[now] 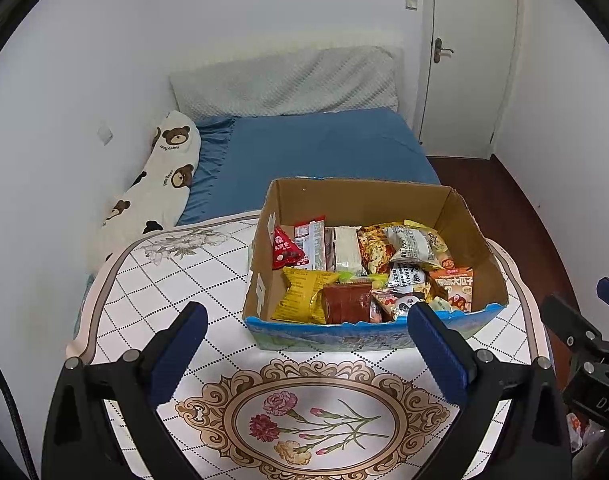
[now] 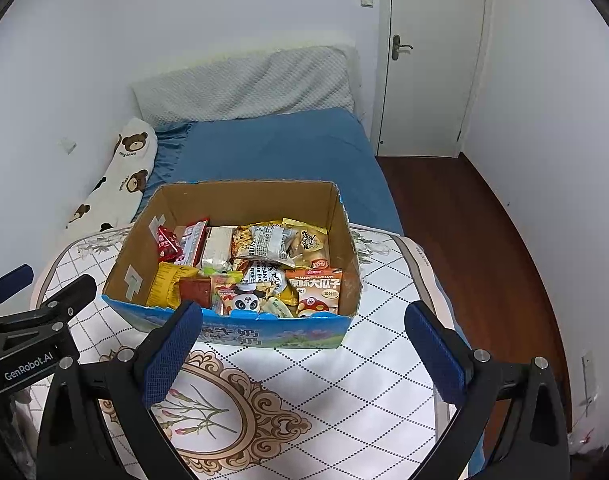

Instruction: Organize snacks

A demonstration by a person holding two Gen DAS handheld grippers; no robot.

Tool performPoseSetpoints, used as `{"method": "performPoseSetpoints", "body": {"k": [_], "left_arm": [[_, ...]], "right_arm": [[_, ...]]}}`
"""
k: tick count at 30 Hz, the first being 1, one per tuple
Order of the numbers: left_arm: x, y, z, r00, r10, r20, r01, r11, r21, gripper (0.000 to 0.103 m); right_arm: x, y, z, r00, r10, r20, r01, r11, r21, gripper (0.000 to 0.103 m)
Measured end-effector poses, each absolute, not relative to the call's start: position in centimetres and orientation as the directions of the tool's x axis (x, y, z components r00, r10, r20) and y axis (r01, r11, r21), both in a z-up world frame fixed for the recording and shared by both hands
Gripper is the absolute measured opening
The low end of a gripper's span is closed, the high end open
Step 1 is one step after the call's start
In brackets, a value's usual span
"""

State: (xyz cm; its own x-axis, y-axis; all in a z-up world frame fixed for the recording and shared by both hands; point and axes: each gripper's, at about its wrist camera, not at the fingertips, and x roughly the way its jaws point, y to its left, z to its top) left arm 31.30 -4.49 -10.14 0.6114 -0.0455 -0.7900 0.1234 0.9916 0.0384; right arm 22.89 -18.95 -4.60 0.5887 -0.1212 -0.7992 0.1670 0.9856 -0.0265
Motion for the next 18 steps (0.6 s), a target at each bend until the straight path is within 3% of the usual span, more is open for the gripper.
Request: {"method": "performPoseSetpoints", "body": {"k": [18], "left_arm": [[31.01, -4.64, -10.23, 0.617, -0.048, -0.786, 0.130, 0.991, 0.041, 0.102]], "right_arm": [[22.78, -19.03, -4.14, 0.594, -0.119, -0.795, 0.165, 0.986, -0.024, 0.103]]}}
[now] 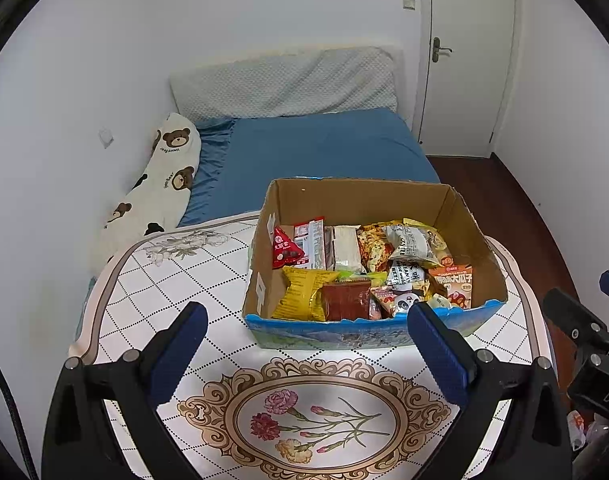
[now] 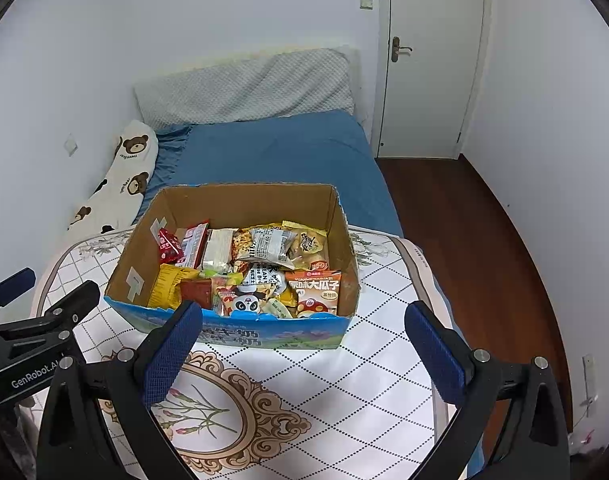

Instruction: Organize snacks

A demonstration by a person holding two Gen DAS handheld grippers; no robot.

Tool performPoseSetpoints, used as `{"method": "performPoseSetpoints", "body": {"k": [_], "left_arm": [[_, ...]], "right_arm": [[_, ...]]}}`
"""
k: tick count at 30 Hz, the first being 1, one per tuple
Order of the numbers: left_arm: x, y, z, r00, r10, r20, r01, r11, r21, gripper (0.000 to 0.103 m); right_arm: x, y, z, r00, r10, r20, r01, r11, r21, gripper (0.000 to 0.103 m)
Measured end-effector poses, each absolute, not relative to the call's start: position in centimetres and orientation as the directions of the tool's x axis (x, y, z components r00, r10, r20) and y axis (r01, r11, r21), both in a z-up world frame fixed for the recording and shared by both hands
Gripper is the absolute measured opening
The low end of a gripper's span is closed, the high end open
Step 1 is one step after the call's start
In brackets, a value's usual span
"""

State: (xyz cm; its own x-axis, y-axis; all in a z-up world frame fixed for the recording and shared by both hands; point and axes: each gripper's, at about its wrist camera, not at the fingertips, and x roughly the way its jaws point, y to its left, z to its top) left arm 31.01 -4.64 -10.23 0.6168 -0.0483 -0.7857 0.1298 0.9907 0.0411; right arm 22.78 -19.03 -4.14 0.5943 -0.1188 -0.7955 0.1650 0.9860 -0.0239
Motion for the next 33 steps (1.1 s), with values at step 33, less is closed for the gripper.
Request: {"method": "performPoseSetpoints", "body": {"k": [33], "left_arm": [[30.22, -4.42, -9.55, 0.627, -0.064, -0.777, 0.144, 0.989, 0.035, 0.102]], "right_arm": [[22.31, -18.93, -3.59, 0.599, -0.109, -0.793, 0.161, 0.987, -0.014, 0.103]]}}
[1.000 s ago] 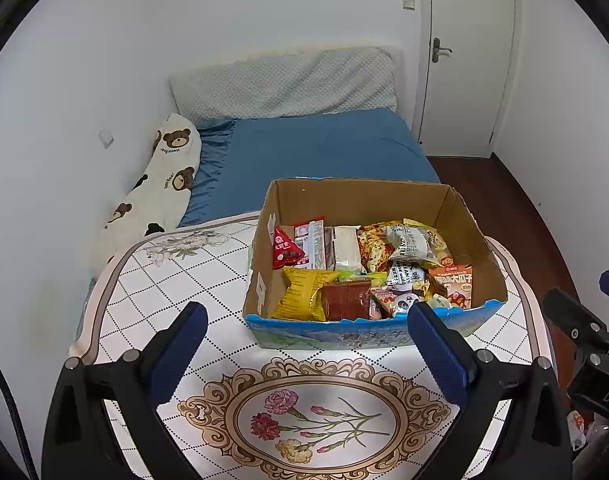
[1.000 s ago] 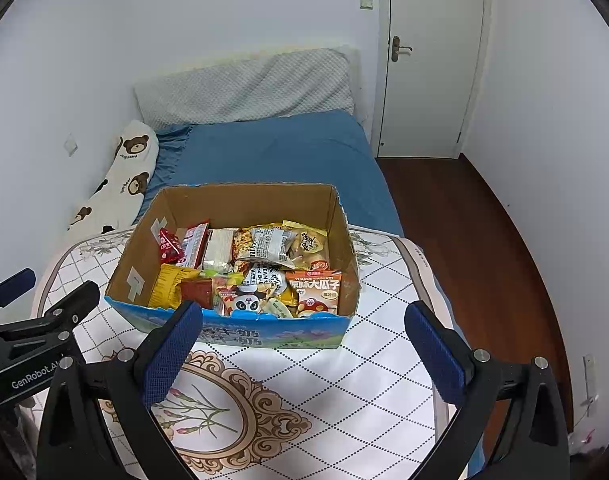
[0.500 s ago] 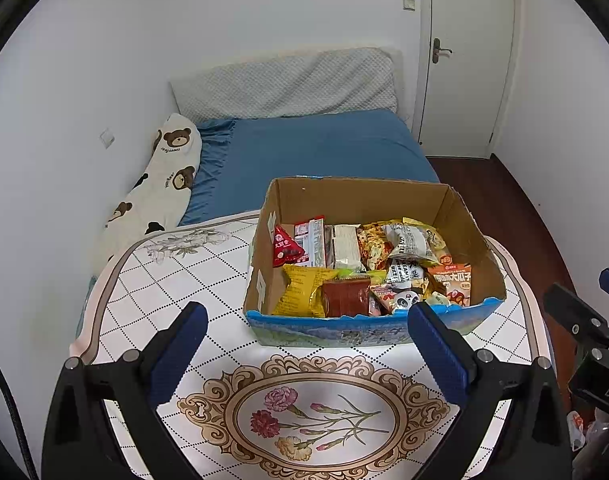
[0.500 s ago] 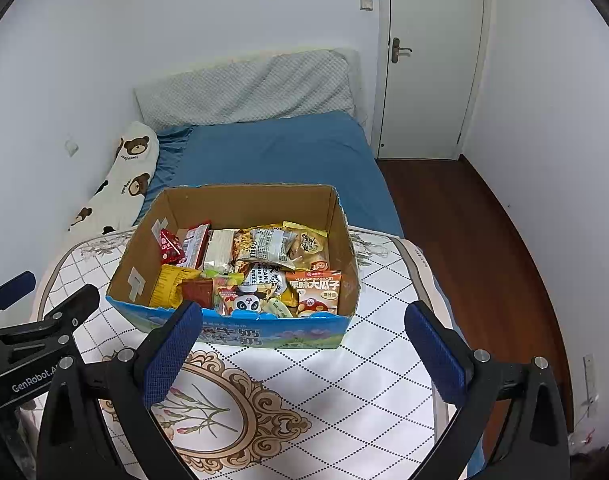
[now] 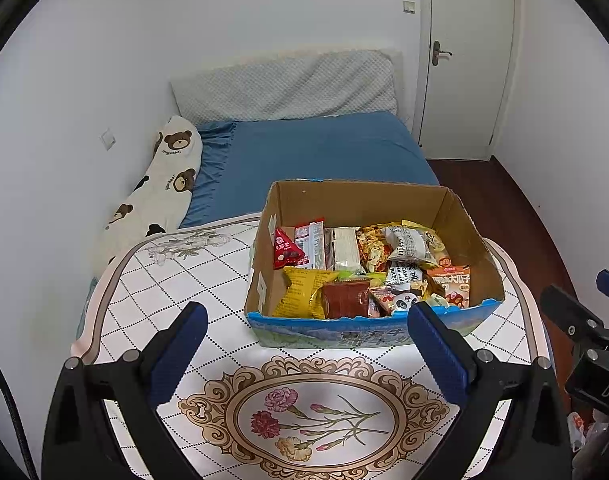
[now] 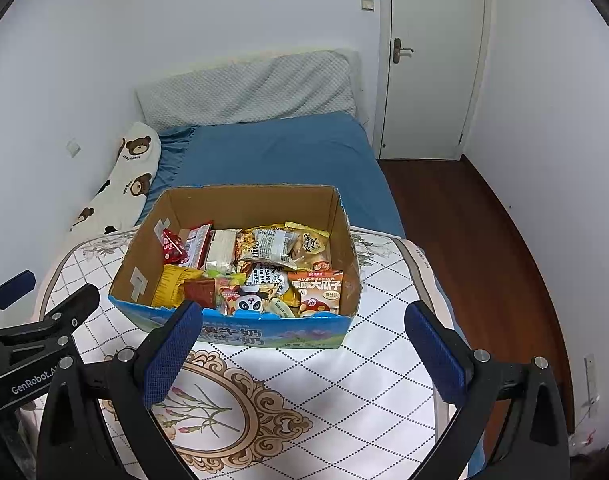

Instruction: Organize snacks

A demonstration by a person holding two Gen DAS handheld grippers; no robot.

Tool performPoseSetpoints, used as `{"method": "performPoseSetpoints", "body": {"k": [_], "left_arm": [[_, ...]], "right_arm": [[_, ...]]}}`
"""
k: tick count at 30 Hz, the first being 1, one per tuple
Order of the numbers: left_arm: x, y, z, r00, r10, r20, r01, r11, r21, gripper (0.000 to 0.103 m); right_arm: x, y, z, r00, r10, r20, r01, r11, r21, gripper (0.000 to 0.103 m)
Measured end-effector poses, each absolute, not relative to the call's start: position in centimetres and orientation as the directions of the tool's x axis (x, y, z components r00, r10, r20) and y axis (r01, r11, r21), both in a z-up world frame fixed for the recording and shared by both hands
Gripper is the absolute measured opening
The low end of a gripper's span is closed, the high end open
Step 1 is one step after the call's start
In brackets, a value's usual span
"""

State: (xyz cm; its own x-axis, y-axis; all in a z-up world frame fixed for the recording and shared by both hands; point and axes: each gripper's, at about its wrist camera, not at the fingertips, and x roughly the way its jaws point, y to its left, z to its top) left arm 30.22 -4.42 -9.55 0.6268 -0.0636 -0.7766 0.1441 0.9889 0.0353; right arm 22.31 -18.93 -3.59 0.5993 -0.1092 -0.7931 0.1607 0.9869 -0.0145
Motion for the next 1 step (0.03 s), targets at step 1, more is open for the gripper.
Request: {"method": "performPoseSetpoints", "body": {"k": [1], "left_arm": [[30.19, -4.41, -9.42, 0.629, -0.064, -0.775, 0.145, 0.989, 0.036, 0.102]], "right_arm": [[22.29, -18.97, -3.58, 0.599, -0.109, -0.793, 0.162, 0.987, -0.013, 0.103]]}}
